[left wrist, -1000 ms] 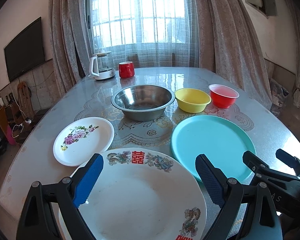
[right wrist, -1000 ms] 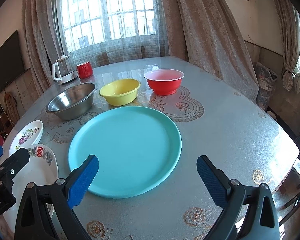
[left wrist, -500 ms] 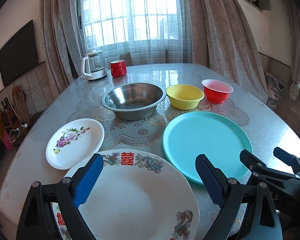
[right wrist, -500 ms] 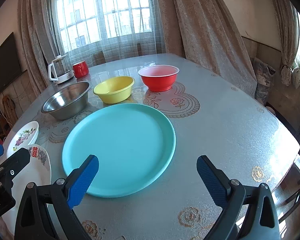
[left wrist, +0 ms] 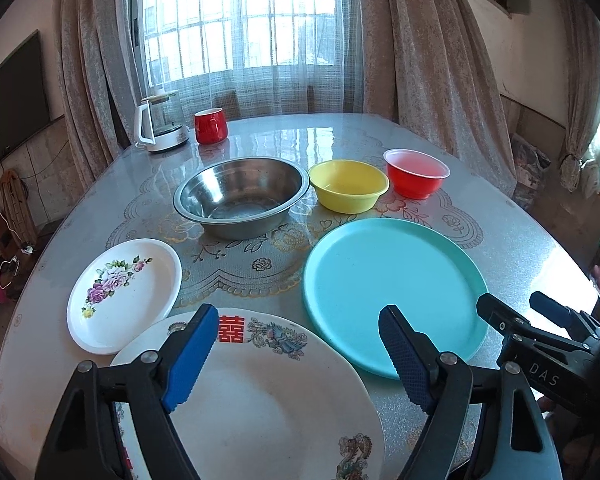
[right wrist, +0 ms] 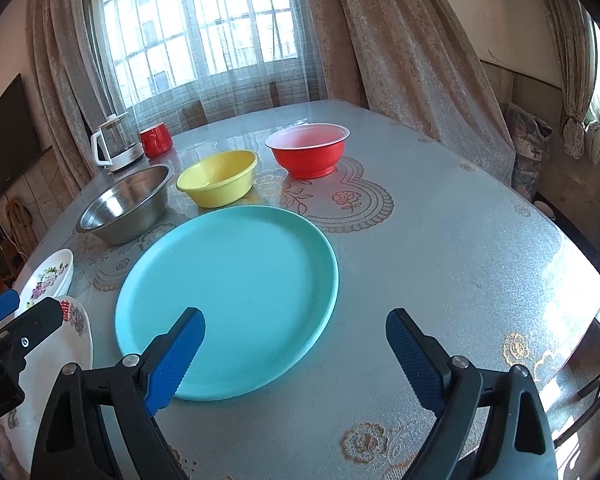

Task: Organize plates and bowls

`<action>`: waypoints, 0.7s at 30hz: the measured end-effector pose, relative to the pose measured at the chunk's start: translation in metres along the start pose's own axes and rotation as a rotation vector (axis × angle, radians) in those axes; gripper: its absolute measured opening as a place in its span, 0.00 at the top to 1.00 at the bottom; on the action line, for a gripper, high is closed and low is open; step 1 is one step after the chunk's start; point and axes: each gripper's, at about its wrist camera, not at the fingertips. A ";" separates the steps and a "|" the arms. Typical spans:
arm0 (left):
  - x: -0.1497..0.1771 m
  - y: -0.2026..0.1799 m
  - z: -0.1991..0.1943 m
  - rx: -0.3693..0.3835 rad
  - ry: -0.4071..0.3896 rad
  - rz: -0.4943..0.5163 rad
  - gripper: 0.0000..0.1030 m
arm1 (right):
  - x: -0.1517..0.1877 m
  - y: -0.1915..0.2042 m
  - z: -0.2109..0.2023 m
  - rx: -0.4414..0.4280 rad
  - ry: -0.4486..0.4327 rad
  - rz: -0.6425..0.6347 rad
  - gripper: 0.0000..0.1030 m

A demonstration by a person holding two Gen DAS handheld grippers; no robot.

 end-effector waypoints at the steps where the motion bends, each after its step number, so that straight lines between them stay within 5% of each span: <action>1: -0.005 0.002 0.002 0.005 0.006 -0.009 0.23 | -0.001 -0.005 0.001 -0.002 0.002 0.014 0.15; 5: -0.022 0.008 0.017 0.068 0.079 -0.034 0.44 | -0.003 -0.021 0.006 -0.013 0.018 0.050 0.37; 7: -0.028 0.010 0.031 0.111 0.141 -0.048 0.73 | -0.004 -0.026 0.011 -0.012 0.034 0.054 0.51; 11: -0.033 0.009 0.052 0.122 0.205 -0.046 0.81 | -0.002 -0.032 0.023 -0.029 0.075 0.058 0.67; 21: -0.046 0.001 0.099 0.101 0.306 -0.005 0.81 | -0.004 -0.032 0.045 -0.062 0.128 0.026 0.68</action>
Point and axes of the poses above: each gripper's, at about its wrist camera, not at the fingertips, and z roughly the way its jaws point, y to its left, x to its underside, and after that the axes turned 12 degrees about -z, right-handed
